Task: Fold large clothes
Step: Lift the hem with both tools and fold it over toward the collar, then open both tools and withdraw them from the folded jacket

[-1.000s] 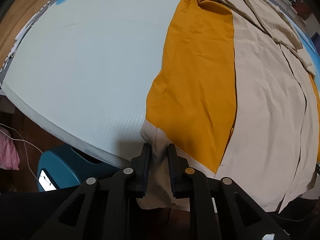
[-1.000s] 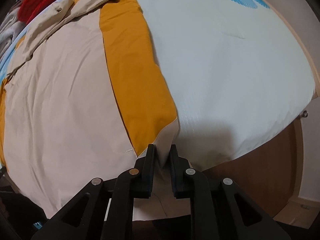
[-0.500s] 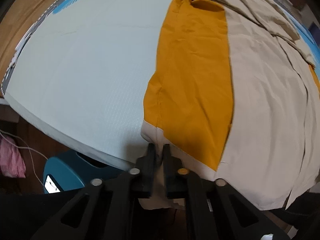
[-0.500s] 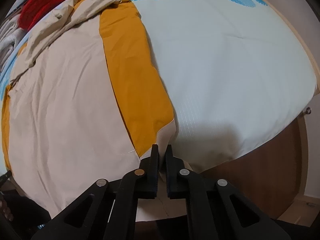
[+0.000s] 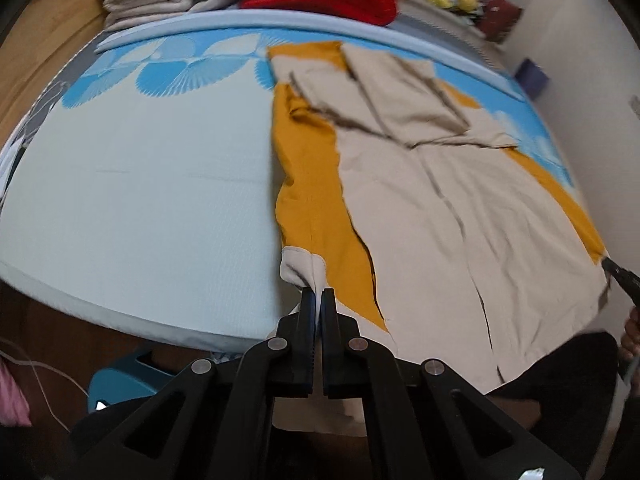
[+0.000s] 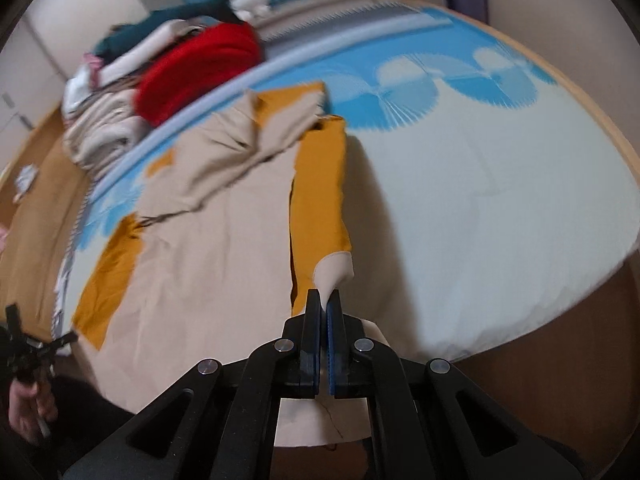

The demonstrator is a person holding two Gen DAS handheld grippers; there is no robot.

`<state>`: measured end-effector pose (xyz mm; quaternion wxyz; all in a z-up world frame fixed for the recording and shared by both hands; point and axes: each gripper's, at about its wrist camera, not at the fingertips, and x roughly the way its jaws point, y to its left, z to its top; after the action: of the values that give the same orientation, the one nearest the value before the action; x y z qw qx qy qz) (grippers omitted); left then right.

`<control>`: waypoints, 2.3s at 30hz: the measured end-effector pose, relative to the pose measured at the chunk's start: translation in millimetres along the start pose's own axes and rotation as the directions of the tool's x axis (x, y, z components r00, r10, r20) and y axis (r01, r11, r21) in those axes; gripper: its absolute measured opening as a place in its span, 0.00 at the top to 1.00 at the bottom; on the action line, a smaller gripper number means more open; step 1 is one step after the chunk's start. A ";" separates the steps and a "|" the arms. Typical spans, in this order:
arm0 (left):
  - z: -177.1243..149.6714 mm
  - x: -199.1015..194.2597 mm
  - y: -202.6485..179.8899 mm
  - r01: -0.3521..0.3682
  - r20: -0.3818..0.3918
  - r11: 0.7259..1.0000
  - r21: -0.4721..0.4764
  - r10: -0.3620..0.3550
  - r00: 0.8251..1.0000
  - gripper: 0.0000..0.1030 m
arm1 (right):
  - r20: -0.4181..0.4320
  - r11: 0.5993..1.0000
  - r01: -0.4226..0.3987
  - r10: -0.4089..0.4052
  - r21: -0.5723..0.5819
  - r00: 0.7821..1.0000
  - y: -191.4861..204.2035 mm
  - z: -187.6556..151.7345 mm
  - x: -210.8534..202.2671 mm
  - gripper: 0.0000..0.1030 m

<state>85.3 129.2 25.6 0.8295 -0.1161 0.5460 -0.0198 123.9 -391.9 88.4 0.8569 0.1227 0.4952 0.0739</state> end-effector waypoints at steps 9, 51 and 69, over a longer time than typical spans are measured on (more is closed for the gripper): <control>-21.2 -85.5 51.0 0.219 0.012 0.974 -0.064 -0.218 0.976 1.00 | 0.075 0.995 -0.095 0.095 -0.010 0.993 -11.2 -33.1 -105.0 0.98; 215.5 124.8 76.8 0.048 0.301 0.989 -0.140 -0.003 0.954 0.99 | 0.240 0.999 0.024 -0.015 -0.035 0.971 -9.8 180.8 176.5 0.97; 163.6 231.7 67.6 -0.118 -0.242 0.972 0.204 0.166 0.956 0.71 | -0.174 0.958 0.185 -0.225 -0.220 0.959 7.6 160.1 291.4 0.84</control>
<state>321.3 185.9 -136.0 0.7582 0.0059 0.6515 -0.0262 407.9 -334.2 -74.7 0.8146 -0.0251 0.5777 0.0457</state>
